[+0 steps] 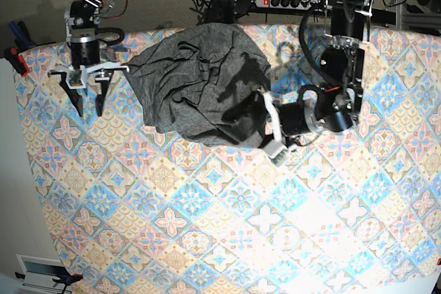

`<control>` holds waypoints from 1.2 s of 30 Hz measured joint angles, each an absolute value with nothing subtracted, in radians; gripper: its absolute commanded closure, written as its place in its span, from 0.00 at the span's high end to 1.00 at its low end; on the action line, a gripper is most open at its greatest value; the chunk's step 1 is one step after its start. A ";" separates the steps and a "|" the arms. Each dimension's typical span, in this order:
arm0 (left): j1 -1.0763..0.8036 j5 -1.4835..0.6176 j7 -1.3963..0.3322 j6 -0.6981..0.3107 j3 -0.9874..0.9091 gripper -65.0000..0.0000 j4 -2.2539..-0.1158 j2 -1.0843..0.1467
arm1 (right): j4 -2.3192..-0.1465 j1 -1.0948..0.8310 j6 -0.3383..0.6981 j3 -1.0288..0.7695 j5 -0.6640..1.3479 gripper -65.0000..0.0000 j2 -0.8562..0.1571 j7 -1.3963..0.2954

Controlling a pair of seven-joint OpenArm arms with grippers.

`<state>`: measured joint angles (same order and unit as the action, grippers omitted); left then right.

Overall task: Layout the t-shirt on the table in an organized manner, then fold the t-shirt properly
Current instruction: 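Release the left gripper and move it back beside the shirt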

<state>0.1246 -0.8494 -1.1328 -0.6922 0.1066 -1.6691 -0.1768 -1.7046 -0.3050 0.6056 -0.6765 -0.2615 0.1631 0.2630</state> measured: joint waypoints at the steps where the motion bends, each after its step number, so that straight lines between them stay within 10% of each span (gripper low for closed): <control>1: 0.125 -0.849 -1.134 -0.692 0.127 0.67 -1.669 -0.165 | -1.705 -0.308 0.607 -0.667 -0.262 0.39 0.163 0.261; 12: 0.245 -0.665 -1.120 -0.693 0.404 0.67 -1.538 0.157 | -1.701 -0.323 0.606 -0.659 -0.264 0.39 0.163 0.258; 23: 0.321 -0.742 -1.029 -0.694 0.464 0.67 -1.456 0.148 | -1.697 -0.333 0.615 -0.688 -0.264 0.39 0.167 0.261; 36: 0.095 -0.742 -1.023 -0.695 0.019 0.67 -1.743 -0.278 | -1.788 -0.391 0.601 -0.460 -0.266 0.39 0.159 0.259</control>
<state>0.0948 -0.7418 -1.0229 -0.6952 0.0189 -1.7428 -0.2775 -1.7878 -0.3912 0.6010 -0.4599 -0.2665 0.1593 0.2588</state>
